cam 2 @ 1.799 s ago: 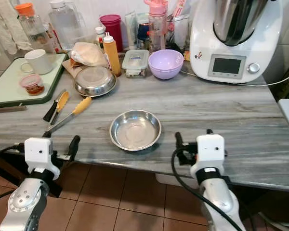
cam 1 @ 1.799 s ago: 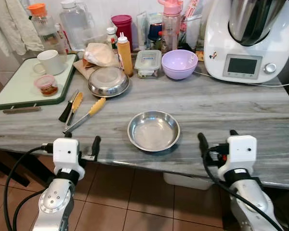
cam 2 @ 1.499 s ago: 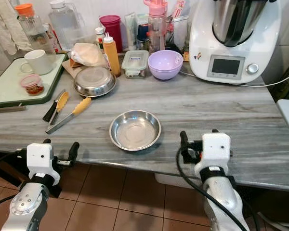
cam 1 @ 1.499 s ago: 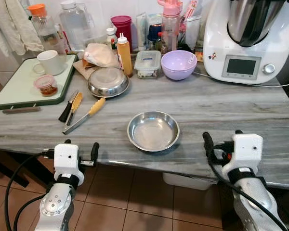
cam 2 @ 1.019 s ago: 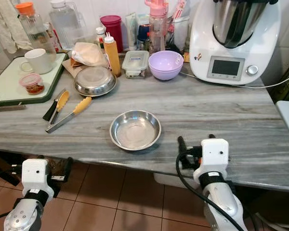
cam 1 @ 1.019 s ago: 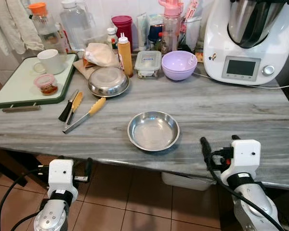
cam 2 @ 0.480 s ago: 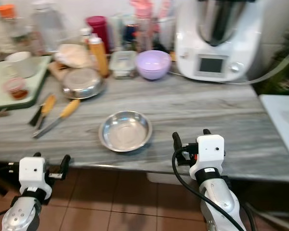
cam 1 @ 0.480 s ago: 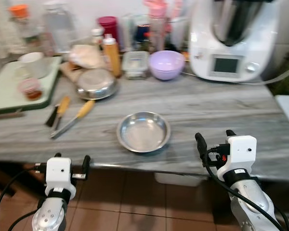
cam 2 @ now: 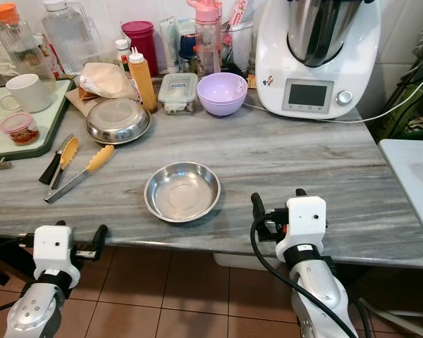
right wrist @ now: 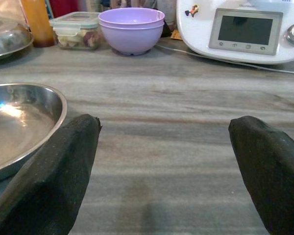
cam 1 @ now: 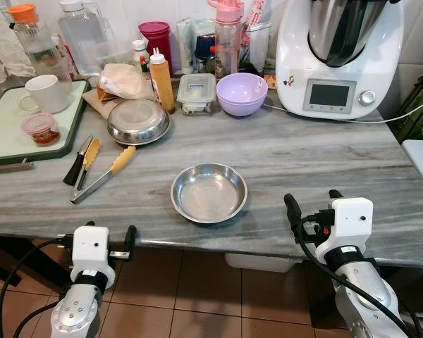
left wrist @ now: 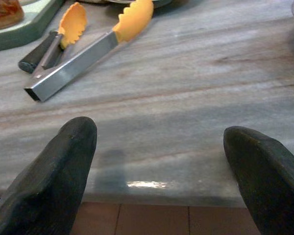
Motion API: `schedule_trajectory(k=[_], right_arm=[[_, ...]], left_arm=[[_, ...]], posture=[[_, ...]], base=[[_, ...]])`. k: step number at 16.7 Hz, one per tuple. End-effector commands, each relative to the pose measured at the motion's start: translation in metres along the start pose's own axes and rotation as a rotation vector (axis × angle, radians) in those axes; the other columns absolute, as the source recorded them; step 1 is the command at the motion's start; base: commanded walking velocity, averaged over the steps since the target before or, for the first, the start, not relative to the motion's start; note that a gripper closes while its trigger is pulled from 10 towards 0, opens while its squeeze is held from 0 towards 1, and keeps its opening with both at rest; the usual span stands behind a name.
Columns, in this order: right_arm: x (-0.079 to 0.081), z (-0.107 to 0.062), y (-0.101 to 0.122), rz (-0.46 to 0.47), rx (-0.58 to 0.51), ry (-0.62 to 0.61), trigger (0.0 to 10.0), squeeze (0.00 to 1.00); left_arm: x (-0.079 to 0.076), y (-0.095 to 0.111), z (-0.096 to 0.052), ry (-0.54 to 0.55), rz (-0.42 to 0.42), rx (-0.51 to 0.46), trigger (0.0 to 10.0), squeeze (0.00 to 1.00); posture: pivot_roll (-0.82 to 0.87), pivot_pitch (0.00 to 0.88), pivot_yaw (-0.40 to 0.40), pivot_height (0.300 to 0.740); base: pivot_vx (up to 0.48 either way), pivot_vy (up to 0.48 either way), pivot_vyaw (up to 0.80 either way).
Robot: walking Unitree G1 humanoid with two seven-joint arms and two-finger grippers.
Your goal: Setting the table
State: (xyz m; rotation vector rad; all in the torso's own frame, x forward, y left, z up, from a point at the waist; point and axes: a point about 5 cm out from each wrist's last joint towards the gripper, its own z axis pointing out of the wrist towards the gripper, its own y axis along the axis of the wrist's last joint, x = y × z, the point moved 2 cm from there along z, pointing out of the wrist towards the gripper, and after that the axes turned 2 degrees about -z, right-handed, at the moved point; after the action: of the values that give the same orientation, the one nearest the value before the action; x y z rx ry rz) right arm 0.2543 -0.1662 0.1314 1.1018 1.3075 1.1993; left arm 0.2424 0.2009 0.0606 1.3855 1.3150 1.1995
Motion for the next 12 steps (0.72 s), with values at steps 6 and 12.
schedule_trajectory(k=[6, 12], right_arm=[[0.0005, 0.0034, -0.0011, 0.010, 0.003, -0.005, 10.0, 0.00], [0.0013, 0.0048, -0.0023, 0.027, 0.005, -0.006, 10.0, 0.00]], left_arm=[[-0.0018, 0.0036, 0.0006, -0.009, 0.002, 0.013, 10.0, 0.00], [-0.0022, 0.0031, 0.0024, -0.011, -0.001, 0.027, 10.0, 0.00]], posture=[[-0.04, 0.072, 0.077, 0.740], [-0.04, 0.073, 0.076, 0.740]], base=[[-0.284, 0.000, 0.00], [-0.298, 0.000, 0.00]])
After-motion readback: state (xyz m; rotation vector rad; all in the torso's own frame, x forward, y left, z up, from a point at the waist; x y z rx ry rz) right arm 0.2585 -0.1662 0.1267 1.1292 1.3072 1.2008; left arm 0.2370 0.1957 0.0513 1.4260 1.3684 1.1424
